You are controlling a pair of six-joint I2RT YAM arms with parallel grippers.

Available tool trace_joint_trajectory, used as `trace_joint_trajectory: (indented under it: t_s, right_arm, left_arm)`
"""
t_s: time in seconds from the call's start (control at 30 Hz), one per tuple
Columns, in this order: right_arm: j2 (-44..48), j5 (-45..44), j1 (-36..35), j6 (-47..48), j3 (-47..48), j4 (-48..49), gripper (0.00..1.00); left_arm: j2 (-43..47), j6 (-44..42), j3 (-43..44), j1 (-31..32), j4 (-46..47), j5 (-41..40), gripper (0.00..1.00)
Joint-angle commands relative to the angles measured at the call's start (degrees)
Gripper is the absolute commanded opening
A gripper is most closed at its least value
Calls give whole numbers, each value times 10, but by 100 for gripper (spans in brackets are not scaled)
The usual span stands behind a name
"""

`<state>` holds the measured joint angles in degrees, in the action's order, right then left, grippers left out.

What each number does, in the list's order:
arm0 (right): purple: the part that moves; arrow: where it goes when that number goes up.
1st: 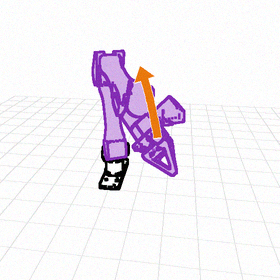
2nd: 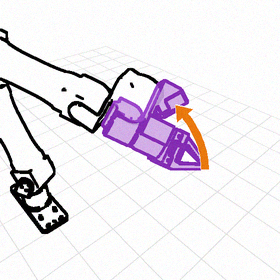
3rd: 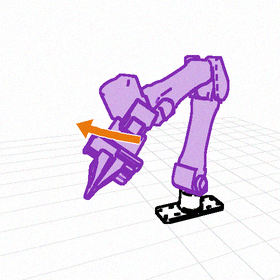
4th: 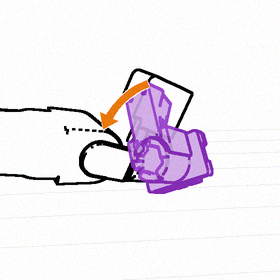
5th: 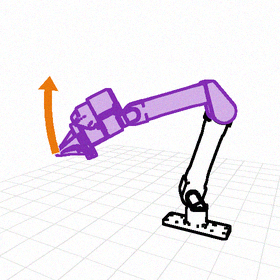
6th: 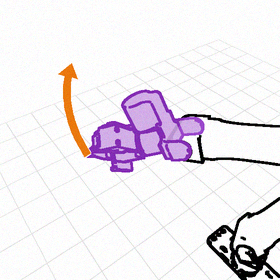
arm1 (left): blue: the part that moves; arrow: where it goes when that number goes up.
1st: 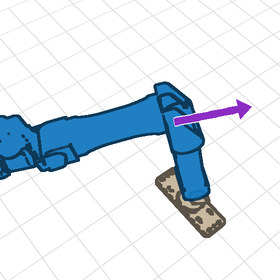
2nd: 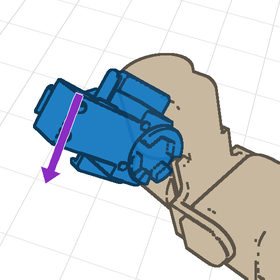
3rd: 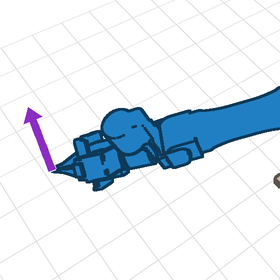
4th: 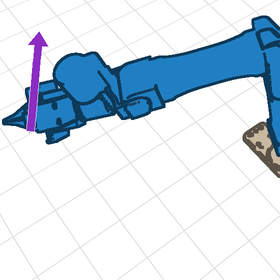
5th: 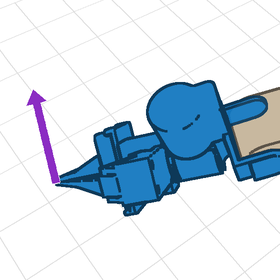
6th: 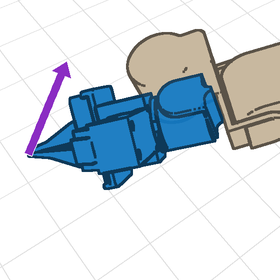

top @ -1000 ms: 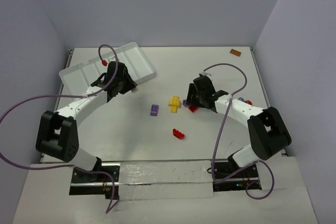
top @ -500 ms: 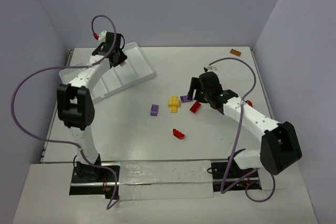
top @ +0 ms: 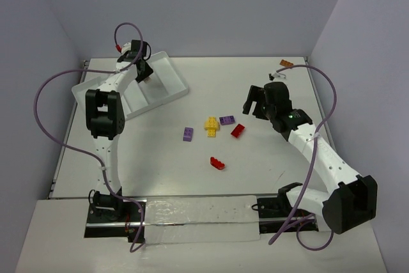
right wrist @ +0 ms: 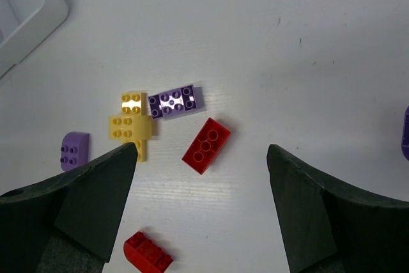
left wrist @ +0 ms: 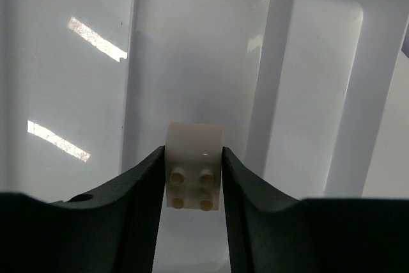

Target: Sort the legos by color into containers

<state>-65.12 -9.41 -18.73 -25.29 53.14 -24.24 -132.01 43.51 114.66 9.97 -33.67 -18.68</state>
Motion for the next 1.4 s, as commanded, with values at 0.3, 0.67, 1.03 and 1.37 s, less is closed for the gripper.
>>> trace_joint_trajectory:
  t_s: [0.3,0.67,1.03,1.37]
  right_arm:
    - [42,51,5,-7,-11,-23,90]
    - [76,91,5,-29,-41,-25,89]
    - [97,79,5,-44,-61,-64,89]
    - [78,57,5,-39,-39,-95,89]
  left_arm:
    - [118,-31,-20,64,-16,50,65]
    - [230,-96,-137,263,-22,64,63]
    - [297,-150,-306,330,-38,49,93]
    - [298,-138,-437,335,21,72,85]
